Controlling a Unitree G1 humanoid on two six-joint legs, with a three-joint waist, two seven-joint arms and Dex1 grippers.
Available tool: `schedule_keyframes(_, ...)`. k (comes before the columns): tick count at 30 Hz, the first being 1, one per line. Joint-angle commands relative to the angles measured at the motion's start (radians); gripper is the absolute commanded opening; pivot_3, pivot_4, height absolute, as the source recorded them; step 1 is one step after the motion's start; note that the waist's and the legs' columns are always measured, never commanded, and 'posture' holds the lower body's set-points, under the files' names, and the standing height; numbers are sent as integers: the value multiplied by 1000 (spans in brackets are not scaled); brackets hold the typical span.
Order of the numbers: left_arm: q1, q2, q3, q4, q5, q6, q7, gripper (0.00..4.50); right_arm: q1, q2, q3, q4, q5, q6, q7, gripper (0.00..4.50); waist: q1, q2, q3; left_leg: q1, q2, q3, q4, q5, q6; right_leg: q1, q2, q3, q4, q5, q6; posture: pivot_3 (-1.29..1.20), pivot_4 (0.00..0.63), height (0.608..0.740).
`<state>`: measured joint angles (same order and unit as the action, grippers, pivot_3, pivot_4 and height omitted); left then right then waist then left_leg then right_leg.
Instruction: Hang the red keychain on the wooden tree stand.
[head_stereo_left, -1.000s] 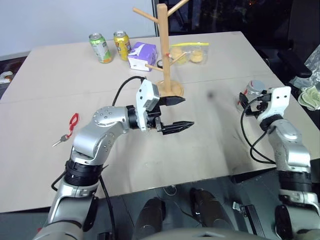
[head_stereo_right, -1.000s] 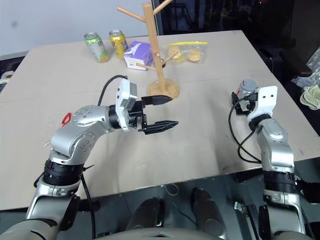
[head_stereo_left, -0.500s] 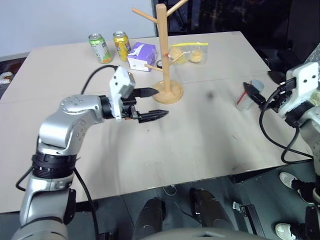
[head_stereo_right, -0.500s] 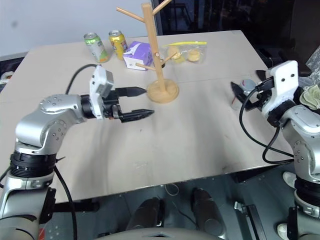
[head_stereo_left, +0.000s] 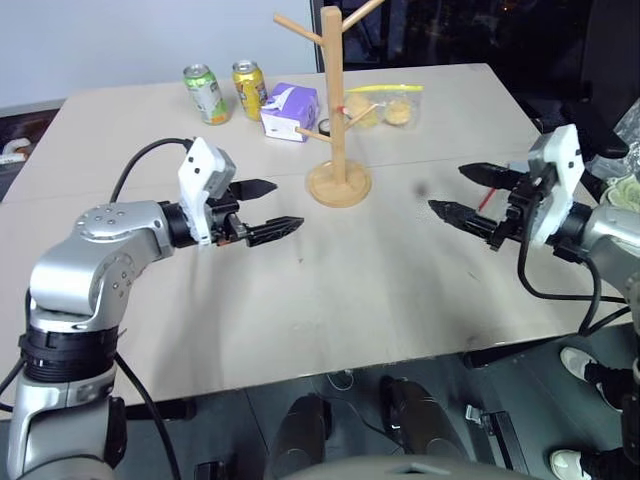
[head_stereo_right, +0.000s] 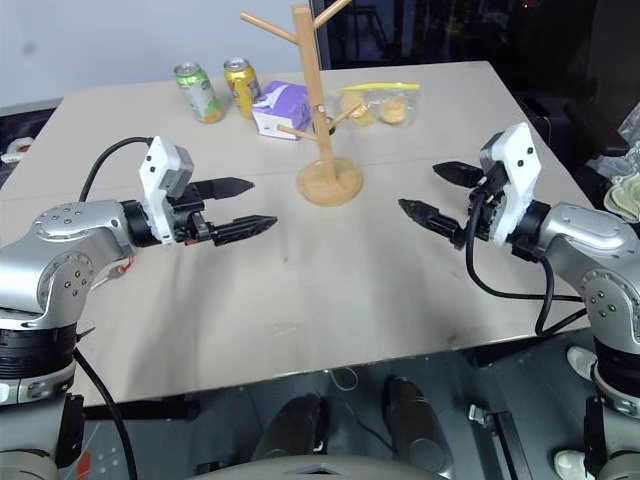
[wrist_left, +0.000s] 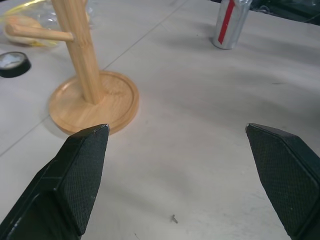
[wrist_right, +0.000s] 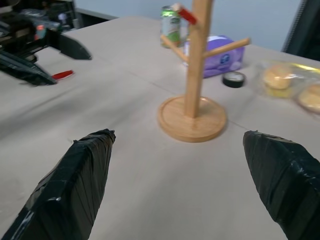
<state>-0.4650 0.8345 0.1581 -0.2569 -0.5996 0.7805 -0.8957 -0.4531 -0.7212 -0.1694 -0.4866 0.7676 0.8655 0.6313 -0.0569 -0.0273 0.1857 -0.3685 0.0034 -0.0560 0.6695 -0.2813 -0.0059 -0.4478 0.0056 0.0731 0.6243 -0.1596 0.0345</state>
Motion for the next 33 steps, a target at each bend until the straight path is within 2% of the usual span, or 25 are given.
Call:
schedule_keyframes(1, 17, 18, 83, -1, -2, 3, 45, 4500, -10, -21, 16, -23, 5, -26, 52, 4397, -1, 0, 0, 0, 0, 0, 0, 0, 0, 0, 0, 0, 0, 0, 0, 0, 150, 740)
schedule_keyframes(3, 39, 14, 137, 56, 37, -32, 100, 4500, -29, -15, 49, -25, 7, -31, 81, 4397, -9, 0, 0, 1, 1, 0, 0, 0, 0, 0, 0, 0, 0, 0, 0, 0, 150, 740)
schedule_keyframes(7, 80, -28, 274, 206, 138, -102, 309, 4500, -101, 45, 132, -8, 0, -50, 100, 4397, -17, 0, 0, 2, 2, 1, 0, 0, 0, 0, 2, 0, 1, 0, 0, 0, 150, 740)
schedule_keyframes(13, 244, -81, 380, 213, 217, -130, 473, 4500, -174, 111, 202, 19, 6, -57, 158, 4397, 0, 0, 0, 0, 2, -2, -2, 0, 0, 0, 1, -2, 0, 0, 0, 0, 150, 740)
schedule_keyframes(17, 297, -127, 422, 207, 234, -97, 564, 4500, -194, 129, 223, 35, 0, -68, 189, 4397, 18, -1, 0, -3, 0, -3, 0, 0, 0, 0, -5, -5, -2, 1, 1, 0, 150, 740)
schedule_keyframes(24, 278, -155, 411, 266, 204, -34, 579, 4500, -205, 140, 234, 48, -8, -71, 218, 4397, 19, -2, 0, -2, -1, -4, 1, 0, 0, 0, -5, -6, 0, 1, 1, 0, 150, 740)
schedule_keyframes(33, 205, -135, 327, 417, 238, -92, 519, 4500, -211, 138, 228, 55, -10, -60, 219, 4397, 14, -2, 0, -1, -1, -4, 1, 0, 0, 0, -3, -6, 1, 1, 1, 0, 150, 740)
